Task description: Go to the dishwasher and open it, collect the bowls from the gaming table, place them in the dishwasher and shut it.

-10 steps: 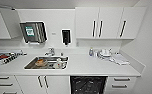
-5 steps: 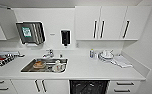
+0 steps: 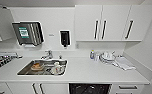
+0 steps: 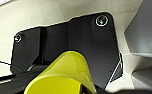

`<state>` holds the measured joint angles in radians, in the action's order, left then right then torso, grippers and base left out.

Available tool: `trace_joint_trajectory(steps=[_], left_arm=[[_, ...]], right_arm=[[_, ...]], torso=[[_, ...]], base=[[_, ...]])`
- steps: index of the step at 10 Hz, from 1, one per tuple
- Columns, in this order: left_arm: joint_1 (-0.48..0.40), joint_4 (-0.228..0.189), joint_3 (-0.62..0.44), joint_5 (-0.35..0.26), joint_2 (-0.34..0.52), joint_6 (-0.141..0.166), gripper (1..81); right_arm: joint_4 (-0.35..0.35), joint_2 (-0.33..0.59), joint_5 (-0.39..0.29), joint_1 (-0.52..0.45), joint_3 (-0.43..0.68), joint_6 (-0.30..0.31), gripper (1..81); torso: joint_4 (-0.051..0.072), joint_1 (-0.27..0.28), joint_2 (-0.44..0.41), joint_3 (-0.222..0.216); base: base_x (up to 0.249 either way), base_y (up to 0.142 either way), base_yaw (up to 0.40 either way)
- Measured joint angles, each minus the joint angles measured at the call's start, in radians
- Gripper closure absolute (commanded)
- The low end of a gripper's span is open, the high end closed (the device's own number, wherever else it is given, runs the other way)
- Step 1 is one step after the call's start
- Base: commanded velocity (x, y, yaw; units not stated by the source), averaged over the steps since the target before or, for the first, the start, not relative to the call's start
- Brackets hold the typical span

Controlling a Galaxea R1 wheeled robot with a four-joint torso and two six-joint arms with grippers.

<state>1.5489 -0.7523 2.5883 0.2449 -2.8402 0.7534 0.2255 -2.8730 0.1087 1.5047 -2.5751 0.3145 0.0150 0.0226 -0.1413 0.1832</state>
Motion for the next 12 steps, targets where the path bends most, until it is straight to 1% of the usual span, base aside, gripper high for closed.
trace_joint_trajectory(steps=[2,3,4,8,9,10,11,12], left_arm=[[0.003,0.000,-0.001,0.000,0.000,0.000,81.1],[0.001,0.000,0.000,0.011,0.000,0.000,81.1],[0.004,0.000,0.000,0.026,0.000,0.000,81.1],[0.007,0.000,0.000,0.039,0.001,0.000,81.1],[0.011,0.000,-0.001,0.053,0.002,0.001,81.1],[0.020,0.000,-0.002,0.102,0.009,0.002,81.1],[0.024,-0.001,-0.009,0.126,0.017,0.002,81.1],[0.024,-0.002,-0.024,0.134,0.028,0.002,81.1]], right_arm=[[0.000,-0.001,0.001,0.000,0.000,0.000,81.1],[0.000,-0.001,0.002,-0.001,0.000,0.000,81.1],[0.000,-0.001,0.002,0.000,0.000,0.000,81.1],[0.000,-0.001,0.001,0.005,0.000,0.000,81.1],[0.000,0.000,0.000,0.008,0.001,0.000,81.1],[0.000,0.001,0.000,0.008,0.010,0.000,81.1],[0.000,0.008,0.000,0.008,0.024,0.000,81.1],[-0.001,0.021,0.000,0.008,0.049,0.000,81.1]], torso=[[0.000,0.000,0.000,0.000],[0.000,0.000,0.000,0.000],[0.000,-0.001,0.000,0.000],[0.000,-0.001,0.000,0.000],[0.000,-0.001,0.000,0.000],[0.000,-0.001,0.000,0.000],[0.000,-0.002,0.000,0.000],[0.000,-0.002,0.000,0.000]], base=[[0.000,0.000,0.000],[0.000,-0.072,0.000],[0.000,0.000,0.000],[0.000,0.000,0.000],[0.000,0.000,0.000],[0.000,0.000,0.000],[0.000,0.000,0.000],[0.000,0.000,0.000]])
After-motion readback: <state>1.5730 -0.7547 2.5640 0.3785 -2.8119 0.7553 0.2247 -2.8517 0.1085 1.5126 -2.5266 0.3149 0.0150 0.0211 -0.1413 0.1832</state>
